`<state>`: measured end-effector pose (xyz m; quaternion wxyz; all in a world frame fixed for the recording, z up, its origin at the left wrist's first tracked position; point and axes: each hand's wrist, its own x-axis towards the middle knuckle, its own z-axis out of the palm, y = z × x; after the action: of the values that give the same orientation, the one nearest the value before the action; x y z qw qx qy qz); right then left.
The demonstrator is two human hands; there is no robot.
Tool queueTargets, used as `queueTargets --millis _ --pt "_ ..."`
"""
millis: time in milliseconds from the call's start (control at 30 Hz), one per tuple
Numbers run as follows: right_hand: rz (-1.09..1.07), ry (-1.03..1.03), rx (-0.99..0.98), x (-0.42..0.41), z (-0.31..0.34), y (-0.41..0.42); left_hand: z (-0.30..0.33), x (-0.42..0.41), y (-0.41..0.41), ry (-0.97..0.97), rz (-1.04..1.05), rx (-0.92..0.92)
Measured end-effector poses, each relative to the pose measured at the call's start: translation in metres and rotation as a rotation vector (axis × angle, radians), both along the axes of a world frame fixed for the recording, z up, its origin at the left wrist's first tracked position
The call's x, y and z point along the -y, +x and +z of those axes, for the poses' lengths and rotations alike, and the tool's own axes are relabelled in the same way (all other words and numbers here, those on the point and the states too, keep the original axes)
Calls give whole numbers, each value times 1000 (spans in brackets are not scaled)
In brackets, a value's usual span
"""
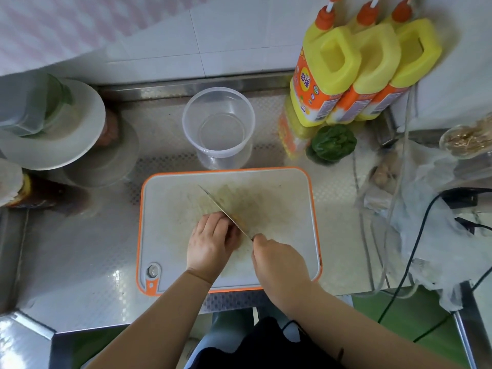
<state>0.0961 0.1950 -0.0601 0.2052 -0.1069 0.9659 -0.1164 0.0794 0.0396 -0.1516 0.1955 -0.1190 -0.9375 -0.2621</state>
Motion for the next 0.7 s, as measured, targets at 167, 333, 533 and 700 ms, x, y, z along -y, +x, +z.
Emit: queueTargets --millis 167,333,533,700 --pt "-27 -17 63 1 8 -3 0 0 -1 5 -6 -9" --pt "-14 23 122 -4 10 -2 2 0 -1 9 -6 0" --pt "-28 9 145 -2 10 -3 1 0 -1 7 -13 0" --pt "-5 7 133 -2 7 -6 2 -1 -1 20 -18 -16"
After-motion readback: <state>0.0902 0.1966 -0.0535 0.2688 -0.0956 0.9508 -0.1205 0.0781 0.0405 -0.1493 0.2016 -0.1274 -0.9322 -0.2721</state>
